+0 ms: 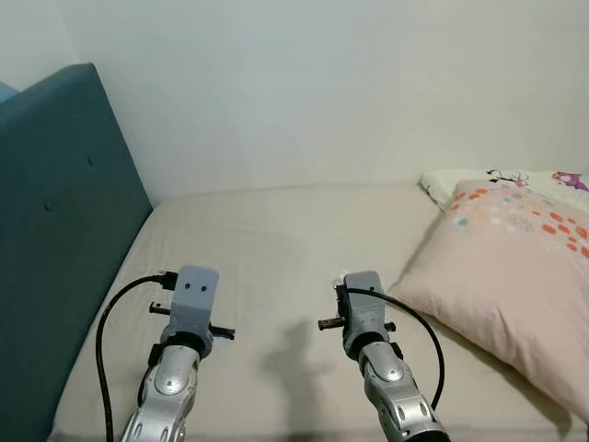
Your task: Clean up the room
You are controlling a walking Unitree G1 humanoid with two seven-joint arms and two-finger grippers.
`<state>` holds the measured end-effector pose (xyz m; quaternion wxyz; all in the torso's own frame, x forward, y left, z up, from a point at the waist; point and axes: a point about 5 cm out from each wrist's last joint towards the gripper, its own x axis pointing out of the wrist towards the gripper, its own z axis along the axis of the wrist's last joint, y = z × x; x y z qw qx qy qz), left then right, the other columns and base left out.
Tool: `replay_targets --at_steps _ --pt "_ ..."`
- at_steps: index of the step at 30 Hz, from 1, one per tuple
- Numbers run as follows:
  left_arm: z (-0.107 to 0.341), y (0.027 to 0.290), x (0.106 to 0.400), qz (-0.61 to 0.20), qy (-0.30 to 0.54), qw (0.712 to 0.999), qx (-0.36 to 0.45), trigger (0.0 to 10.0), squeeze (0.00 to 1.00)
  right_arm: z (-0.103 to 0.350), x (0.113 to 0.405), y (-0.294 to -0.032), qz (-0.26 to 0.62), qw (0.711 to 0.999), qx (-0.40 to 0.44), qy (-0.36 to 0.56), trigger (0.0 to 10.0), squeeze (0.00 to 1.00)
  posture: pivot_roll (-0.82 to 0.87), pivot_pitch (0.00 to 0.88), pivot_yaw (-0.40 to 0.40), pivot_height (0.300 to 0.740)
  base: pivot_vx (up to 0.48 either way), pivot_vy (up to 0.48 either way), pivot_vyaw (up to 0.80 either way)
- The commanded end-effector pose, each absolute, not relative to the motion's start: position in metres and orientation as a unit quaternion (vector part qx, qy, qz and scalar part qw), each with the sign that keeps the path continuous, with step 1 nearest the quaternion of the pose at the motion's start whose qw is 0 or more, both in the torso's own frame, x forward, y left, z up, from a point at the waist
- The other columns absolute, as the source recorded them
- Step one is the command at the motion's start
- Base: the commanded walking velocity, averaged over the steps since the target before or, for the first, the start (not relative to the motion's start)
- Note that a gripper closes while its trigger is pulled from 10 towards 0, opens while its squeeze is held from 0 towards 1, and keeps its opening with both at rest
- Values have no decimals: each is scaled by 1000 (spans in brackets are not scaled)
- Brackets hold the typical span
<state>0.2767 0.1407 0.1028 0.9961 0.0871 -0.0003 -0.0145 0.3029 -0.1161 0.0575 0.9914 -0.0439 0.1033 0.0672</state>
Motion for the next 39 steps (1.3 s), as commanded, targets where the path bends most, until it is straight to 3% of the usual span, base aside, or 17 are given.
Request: replay_targets --at_steps 1,4,21,39 --pt "99 141 276 -18 4 995 96 10000 0 56 301 -113 73 990 -45 108 10000 0 7 0 16 723 0 0 0" --pt "101 143 277 -21 -1 995 99 10000 0 58 301 -113 72 991 -39 104 10000 0 10 0 17 740 0 0 0" --pt "90 134 273 -44 16 995 94 10000 0 44 299 -126 19 990 -47 135 10000 0 6 0 7 740 0 0 0" --pt "87 135 272 -46 25 993 107 10000 0 38 297 -120 52 985 -39 159 10000 0 4 0 9 740 0 0 -73"
